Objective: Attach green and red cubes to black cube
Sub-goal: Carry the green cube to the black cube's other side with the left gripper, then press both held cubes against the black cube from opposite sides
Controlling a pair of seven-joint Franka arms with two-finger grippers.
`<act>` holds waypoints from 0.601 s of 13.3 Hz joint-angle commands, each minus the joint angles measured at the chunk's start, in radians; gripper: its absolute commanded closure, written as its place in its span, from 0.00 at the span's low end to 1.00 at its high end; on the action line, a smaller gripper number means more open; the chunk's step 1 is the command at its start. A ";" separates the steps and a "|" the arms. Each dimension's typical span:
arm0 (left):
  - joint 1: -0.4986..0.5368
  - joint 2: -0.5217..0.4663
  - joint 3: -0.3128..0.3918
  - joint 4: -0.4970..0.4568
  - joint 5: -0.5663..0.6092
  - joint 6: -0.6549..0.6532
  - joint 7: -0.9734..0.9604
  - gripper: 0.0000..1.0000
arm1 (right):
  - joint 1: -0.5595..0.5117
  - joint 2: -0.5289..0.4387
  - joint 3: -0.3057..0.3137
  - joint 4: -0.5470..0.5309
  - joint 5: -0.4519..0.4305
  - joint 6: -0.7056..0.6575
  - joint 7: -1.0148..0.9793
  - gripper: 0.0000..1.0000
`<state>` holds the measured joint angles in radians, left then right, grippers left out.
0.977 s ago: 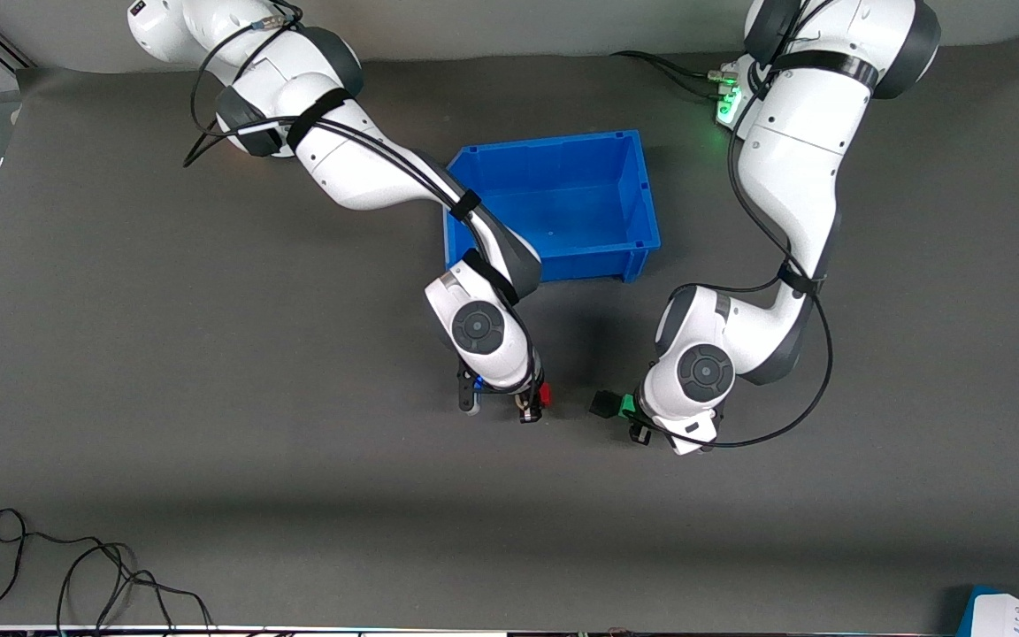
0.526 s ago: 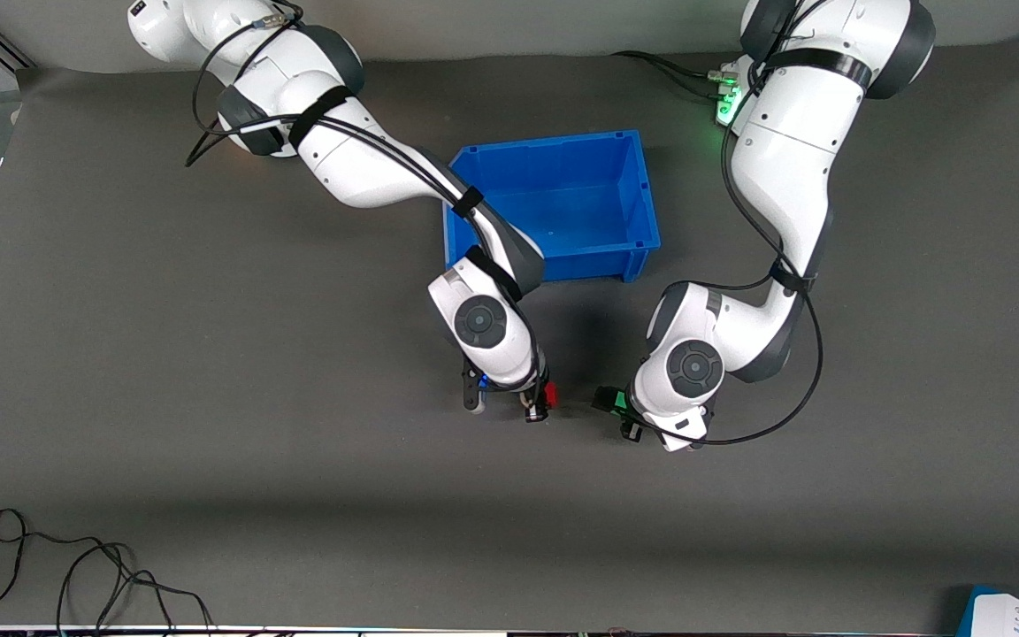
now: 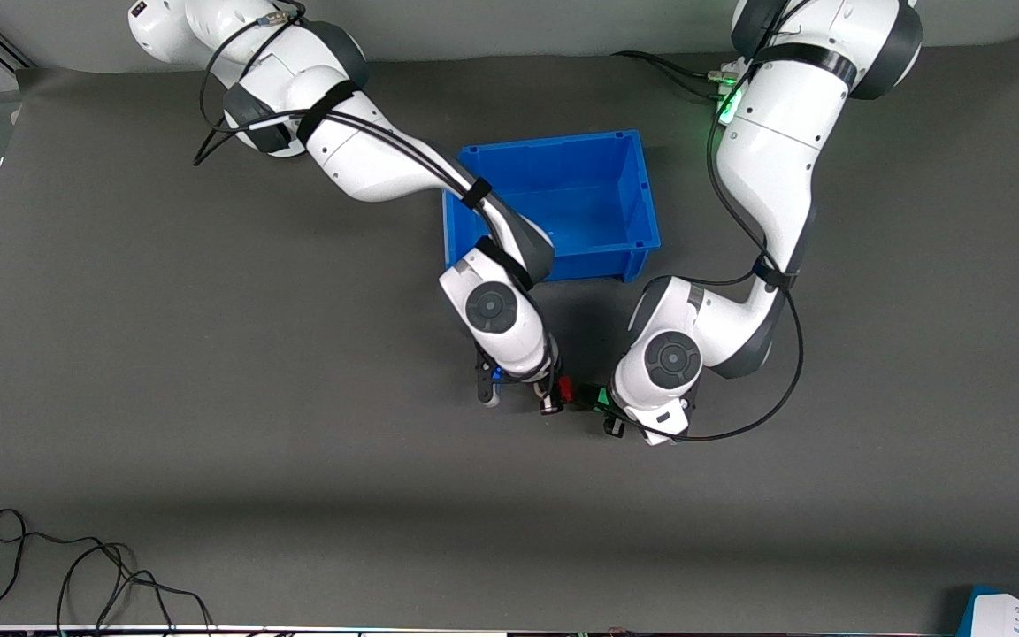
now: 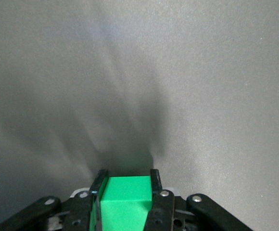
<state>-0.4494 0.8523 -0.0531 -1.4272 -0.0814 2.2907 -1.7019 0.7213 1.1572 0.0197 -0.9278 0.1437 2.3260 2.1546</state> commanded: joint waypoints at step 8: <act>-0.015 0.025 0.012 0.036 -0.012 -0.004 -0.021 1.00 | -0.005 0.001 -0.009 -0.022 -0.010 0.045 0.004 0.82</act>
<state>-0.4496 0.8625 -0.0529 -1.4201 -0.0830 2.2907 -1.7054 0.7169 1.1601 0.0157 -0.9322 0.1437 2.3397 2.1546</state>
